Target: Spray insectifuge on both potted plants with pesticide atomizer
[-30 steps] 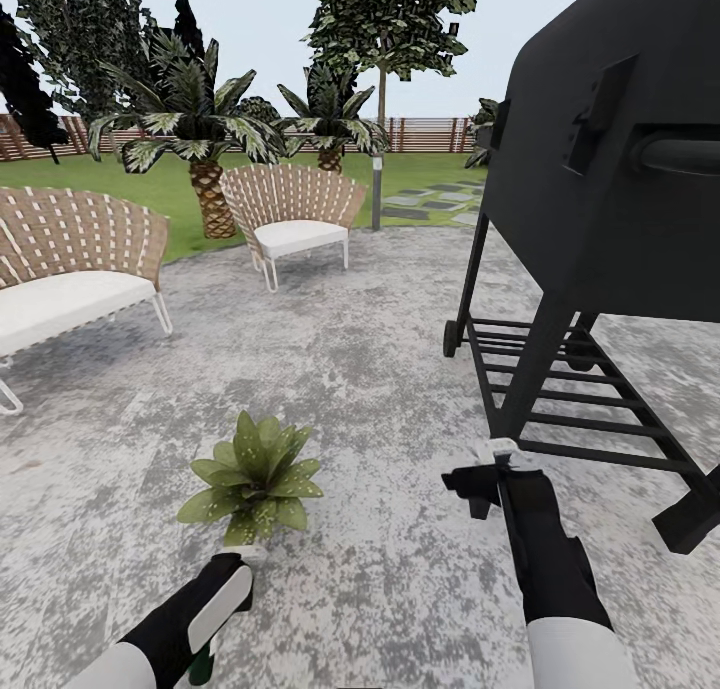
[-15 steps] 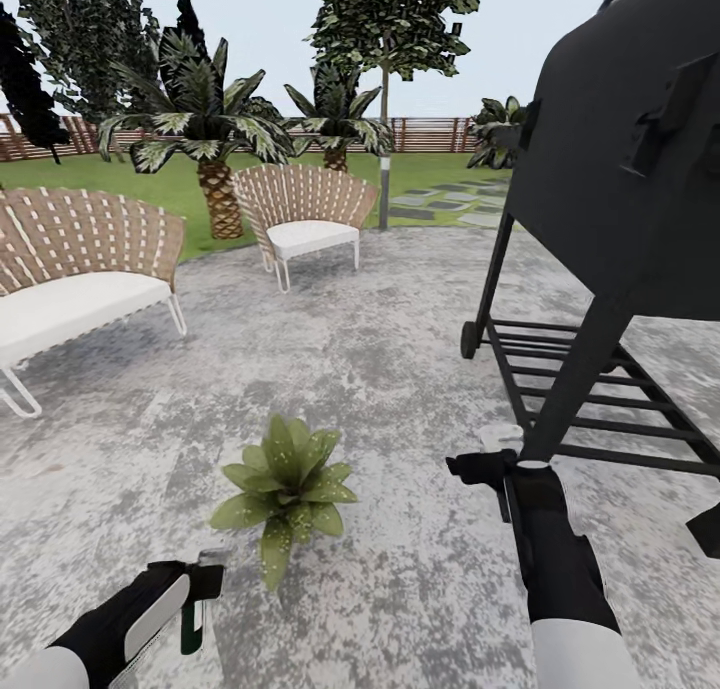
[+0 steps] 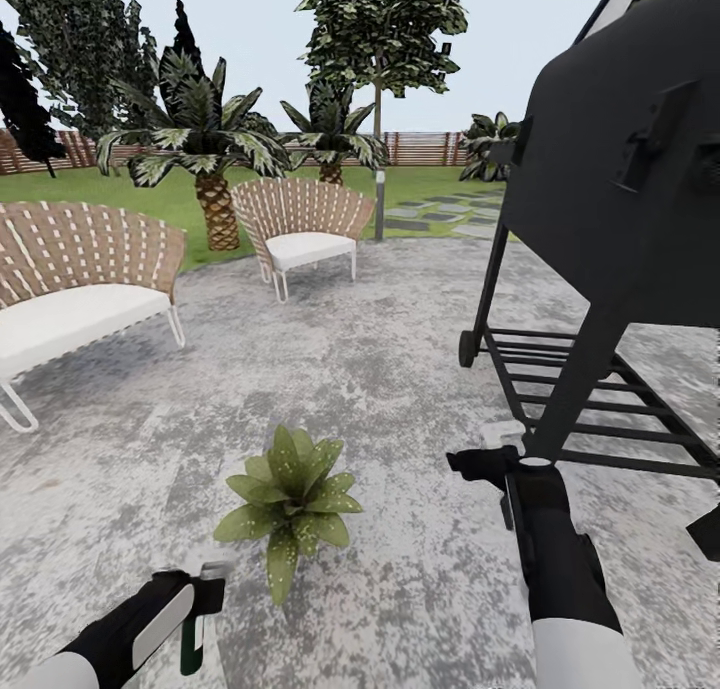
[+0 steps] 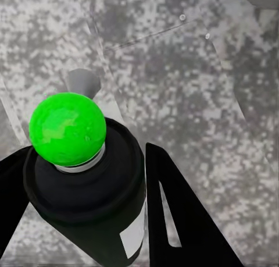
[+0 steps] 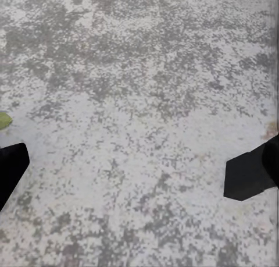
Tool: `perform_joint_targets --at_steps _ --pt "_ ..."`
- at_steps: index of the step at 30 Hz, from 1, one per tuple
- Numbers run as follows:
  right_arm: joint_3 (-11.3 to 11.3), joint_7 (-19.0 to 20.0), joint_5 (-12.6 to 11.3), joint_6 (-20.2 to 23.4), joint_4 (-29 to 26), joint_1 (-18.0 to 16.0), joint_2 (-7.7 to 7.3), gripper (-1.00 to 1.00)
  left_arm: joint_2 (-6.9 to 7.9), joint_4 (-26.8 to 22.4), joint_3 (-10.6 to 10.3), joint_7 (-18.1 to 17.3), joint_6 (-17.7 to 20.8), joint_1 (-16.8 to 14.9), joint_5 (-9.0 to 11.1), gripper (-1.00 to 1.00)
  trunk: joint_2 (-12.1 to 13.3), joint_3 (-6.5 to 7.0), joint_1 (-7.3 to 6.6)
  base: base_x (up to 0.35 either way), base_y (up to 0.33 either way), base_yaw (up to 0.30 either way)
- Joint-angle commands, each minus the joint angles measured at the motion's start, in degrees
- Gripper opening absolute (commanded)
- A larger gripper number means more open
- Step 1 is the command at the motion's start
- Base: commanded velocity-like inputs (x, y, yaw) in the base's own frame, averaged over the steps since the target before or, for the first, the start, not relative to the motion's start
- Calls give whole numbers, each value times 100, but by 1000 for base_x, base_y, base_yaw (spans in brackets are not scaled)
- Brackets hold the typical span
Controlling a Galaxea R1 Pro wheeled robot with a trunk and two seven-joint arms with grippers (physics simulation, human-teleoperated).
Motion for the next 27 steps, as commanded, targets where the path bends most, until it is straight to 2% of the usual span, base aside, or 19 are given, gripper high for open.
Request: perform_joint_targets --at_steps 1,6,10,14,17,21,23,24,25,27 --pt "1 -3 1 5 -31 -1 0 100 -6 23 -2 -1 0 -1 -6 -100 0 0 0 0 0 -198" --pt "23 -15 3 0 -111 -1 0 100 -12 59 -37 -39 5 -1 -15 -100 0 0 0 81 236 -66" --pt "76 -33 9 -45 -106 0 0 100 -2 65 -47 -542 -3 -1 -22 -100 0 0 0 140 322 -215" --pt "71 -29 8 -55 -94 0 0 100 -1 61 -43 -605 -22 -1 -65 -100 0 0 0 143 324 -82" --pt "70 -25 10 -59 -84 -1 0 100 8 146 -41 -933 -299 -1 -167 -100 0 0 0 142 324 -5" --pt "71 -25 10 -59 -86 0 0 100 -9 223 -48 -1018 -325 -1 -185 -100 0 0 0 129 324 -30" --pt "70 -28 10 -60 -86 1 0 100 -11 236 -54 -1210 -283 -1 -185 -100 0 0 0 122 307 -216" --pt "70 -31 10 -60 -86 0 0 100 -12 261 -126 -1284 -276 -1 -338 -100 0 0 0 45 102 -273" --pt "70 -33 10 -59 -87 -1 0 100 -15 278 -320 -1307 -272 -1 -632 -100 0 0 0 12 27 -252" --pt "70 -33 10 -59 -85 -2 0 100 -17 283 -385 -1321 -272 -1 -756 -100 0 0 0 5 12 -121"
